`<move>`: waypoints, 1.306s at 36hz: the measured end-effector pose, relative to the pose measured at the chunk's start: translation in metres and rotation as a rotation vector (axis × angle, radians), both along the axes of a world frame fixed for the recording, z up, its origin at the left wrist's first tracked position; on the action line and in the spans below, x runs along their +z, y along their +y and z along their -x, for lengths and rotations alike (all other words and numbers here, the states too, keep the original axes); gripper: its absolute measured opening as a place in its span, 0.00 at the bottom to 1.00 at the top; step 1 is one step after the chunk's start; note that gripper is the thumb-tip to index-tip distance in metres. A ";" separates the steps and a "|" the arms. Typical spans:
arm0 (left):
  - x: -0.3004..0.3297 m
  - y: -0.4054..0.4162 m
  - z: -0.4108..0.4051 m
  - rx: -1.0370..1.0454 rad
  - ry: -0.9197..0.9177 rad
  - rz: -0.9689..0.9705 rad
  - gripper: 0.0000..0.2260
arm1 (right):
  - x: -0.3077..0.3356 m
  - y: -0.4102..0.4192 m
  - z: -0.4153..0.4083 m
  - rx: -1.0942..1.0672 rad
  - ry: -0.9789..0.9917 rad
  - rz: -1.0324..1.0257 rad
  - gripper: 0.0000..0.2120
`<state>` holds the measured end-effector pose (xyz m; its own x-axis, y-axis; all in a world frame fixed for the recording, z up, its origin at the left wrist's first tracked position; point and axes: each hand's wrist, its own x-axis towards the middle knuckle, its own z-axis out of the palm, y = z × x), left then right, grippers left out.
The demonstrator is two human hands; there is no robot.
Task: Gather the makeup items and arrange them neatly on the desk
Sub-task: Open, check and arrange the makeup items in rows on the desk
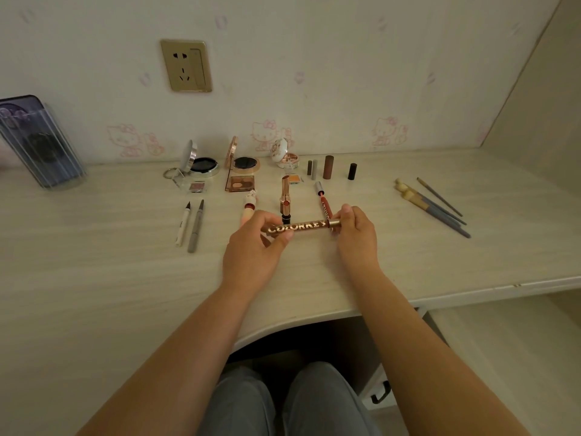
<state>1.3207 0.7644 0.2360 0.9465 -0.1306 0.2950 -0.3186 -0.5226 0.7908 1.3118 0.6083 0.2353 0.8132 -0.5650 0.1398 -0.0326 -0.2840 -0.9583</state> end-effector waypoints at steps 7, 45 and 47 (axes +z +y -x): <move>-0.007 0.004 -0.007 0.036 0.056 0.036 0.17 | 0.001 0.000 0.000 -0.021 -0.005 0.005 0.16; -0.001 0.004 -0.005 -0.052 0.114 0.221 0.03 | 0.003 0.001 0.002 -0.053 0.010 -0.042 0.16; -0.002 0.005 -0.005 -0.084 0.104 0.182 0.04 | 0.003 0.001 0.002 -0.053 0.000 -0.040 0.16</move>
<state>1.3255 0.7690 0.2340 0.9611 -0.1634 0.2225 -0.2669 -0.3438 0.9003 1.3099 0.6089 0.2378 0.7820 -0.6124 0.1161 -0.0470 -0.2437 -0.9687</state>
